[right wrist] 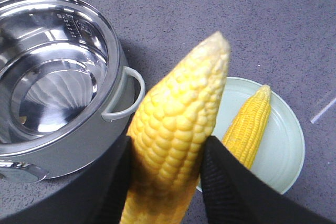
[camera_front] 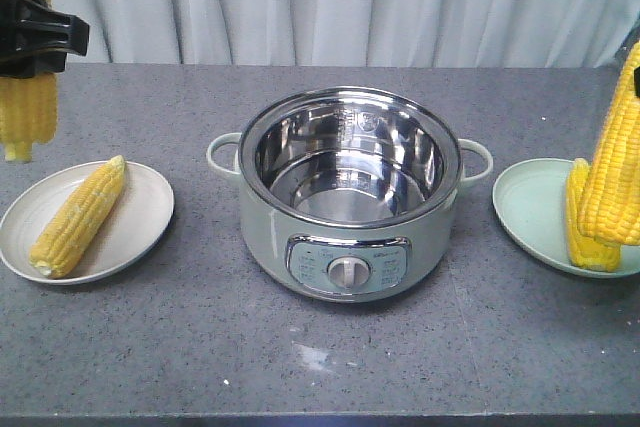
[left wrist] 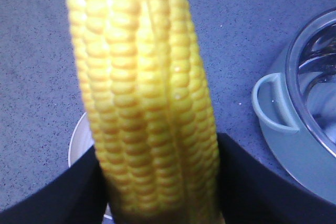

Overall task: Distribute corn equally
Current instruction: 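Turn the base toward the other counter holding both cobs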

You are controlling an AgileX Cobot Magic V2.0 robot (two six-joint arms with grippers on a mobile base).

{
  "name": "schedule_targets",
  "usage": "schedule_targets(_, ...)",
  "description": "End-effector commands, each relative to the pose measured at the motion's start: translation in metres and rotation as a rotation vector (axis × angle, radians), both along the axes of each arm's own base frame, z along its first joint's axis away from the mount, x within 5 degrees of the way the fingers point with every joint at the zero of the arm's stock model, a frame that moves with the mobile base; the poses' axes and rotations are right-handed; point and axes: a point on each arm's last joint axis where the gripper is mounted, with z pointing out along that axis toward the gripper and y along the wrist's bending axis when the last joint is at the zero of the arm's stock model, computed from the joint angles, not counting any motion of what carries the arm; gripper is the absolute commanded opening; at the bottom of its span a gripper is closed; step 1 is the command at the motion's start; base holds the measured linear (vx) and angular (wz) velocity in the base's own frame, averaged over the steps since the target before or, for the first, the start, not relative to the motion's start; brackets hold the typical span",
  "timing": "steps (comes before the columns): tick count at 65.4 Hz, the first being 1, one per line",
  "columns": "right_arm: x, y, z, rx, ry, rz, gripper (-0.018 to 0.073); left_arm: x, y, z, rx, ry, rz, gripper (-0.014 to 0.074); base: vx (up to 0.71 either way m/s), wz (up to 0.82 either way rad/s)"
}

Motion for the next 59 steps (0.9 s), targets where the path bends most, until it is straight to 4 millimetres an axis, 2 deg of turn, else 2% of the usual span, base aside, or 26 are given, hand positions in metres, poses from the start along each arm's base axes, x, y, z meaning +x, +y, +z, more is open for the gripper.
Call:
schedule_targets(1,-0.0037,-0.0004,0.0146,0.013,-0.097,-0.016,0.0193,-0.0059,0.0031,0.0176,-0.028,-0.106,-0.006,0.0004,-0.01,-0.03)
schedule_targets(59,-0.0037,-0.0004,0.0146,0.013,-0.097,-0.016,0.0193,-0.0059,0.0031,0.0176,-0.028,-0.106,-0.006,0.0004,-0.02,-0.14)
